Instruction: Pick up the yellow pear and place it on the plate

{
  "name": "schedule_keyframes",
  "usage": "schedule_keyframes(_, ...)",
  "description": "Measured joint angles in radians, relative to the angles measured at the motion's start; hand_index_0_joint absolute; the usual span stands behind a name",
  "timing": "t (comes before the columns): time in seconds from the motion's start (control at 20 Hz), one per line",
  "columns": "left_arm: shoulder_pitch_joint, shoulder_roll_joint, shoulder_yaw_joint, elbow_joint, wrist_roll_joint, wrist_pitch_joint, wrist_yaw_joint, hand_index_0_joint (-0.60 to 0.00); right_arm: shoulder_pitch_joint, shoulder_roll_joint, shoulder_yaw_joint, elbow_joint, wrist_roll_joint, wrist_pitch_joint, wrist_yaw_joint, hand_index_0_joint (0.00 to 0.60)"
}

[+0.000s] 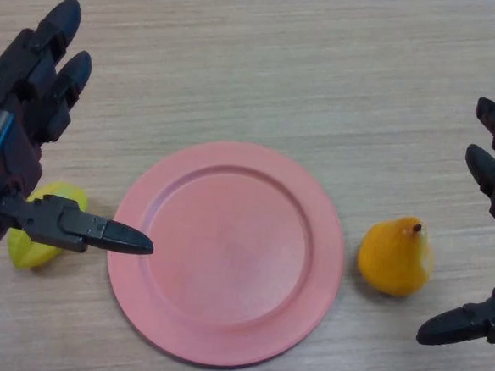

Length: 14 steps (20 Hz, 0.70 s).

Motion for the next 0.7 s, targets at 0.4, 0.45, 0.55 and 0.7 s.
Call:
schedule_keyframes(0.4, -0.016, 0.002, -0.001, 0.004, 0.001, -0.008, 0.000, 0.000, 0.000, 0.001, 0.001, -0.004, 0.000, 0.000, -0.018, 0.000)
schedule_keyframes(0.45, -0.016, 0.002, -0.001, 0.003, 0.001, -0.008, 0.000, 0.000, 0.002, 0.001, 0.001, -0.004, 0.000, 0.000, -0.019, 0.000)
schedule_keyframes(0.55, -0.016, 0.002, -0.001, 0.001, 0.001, -0.008, 0.000, 0.000, 0.004, 0.002, 0.001, -0.005, 0.000, 0.000, -0.021, 0.000)
schedule_keyframes(0.7, -0.016, 0.002, -0.001, -0.023, 0.000, -0.008, 0.000, 0.000, 0.003, 0.002, 0.001, -0.013, 0.001, 0.000, -0.024, 0.000)
